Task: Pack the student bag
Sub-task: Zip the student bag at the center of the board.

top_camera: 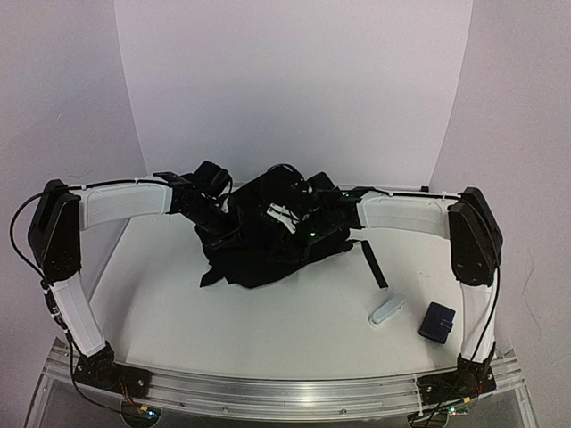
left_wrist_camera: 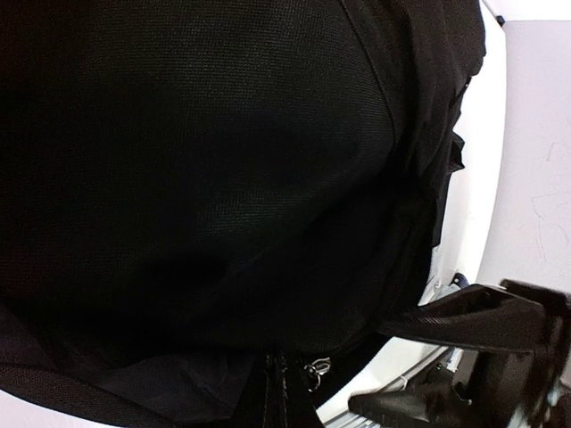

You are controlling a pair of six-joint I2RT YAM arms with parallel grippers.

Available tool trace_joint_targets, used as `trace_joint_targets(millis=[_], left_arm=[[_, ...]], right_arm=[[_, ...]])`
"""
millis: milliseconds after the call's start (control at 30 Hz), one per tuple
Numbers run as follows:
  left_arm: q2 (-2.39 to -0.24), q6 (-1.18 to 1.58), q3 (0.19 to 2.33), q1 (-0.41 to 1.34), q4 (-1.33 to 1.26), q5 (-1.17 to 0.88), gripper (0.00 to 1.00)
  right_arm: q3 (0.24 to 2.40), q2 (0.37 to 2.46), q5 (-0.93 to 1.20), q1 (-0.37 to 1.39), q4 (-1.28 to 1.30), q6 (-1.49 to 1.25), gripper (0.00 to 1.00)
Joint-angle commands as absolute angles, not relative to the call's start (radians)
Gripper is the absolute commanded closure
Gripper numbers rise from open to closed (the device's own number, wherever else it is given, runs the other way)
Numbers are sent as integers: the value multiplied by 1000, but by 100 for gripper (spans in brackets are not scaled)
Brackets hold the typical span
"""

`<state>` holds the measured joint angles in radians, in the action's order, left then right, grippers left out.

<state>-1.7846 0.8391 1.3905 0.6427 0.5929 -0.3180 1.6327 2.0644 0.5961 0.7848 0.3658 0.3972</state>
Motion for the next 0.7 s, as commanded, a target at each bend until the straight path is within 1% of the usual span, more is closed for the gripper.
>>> trace_joint_targets(millis=[0, 33, 100, 133, 167, 333, 433, 567, 667], left_arm=[[-1707, 843, 1377, 625, 562, -297, 100], [-1703, 842, 1372, 623, 563, -296, 100], [-1687, 842, 1355, 617, 562, -295, 100], [-1680, 842, 1345, 612, 564, -291, 100], [-1672, 842, 1336, 607, 567, -285, 100], [-1632, 826, 1306, 559, 615, -218, 100], [-1607, 818, 1284, 524, 636, -179, 100], [-1570, 812, 1259, 498, 646, -152, 100], [-1565, 799, 1258, 496, 650, -161, 100]], right_arm=[[1592, 2040, 518, 776, 343, 438, 63], [1582, 2036, 497, 775, 344, 445, 69], [1562, 2018, 462, 773, 347, 461, 88], [1549, 2003, 453, 770, 348, 467, 96], [1532, 1984, 447, 765, 349, 471, 100], [1422, 1870, 423, 727, 368, 536, 100], [1364, 1827, 413, 676, 402, 610, 100], [1312, 1813, 390, 615, 429, 721, 100], [1315, 1831, 372, 582, 433, 760, 100]])
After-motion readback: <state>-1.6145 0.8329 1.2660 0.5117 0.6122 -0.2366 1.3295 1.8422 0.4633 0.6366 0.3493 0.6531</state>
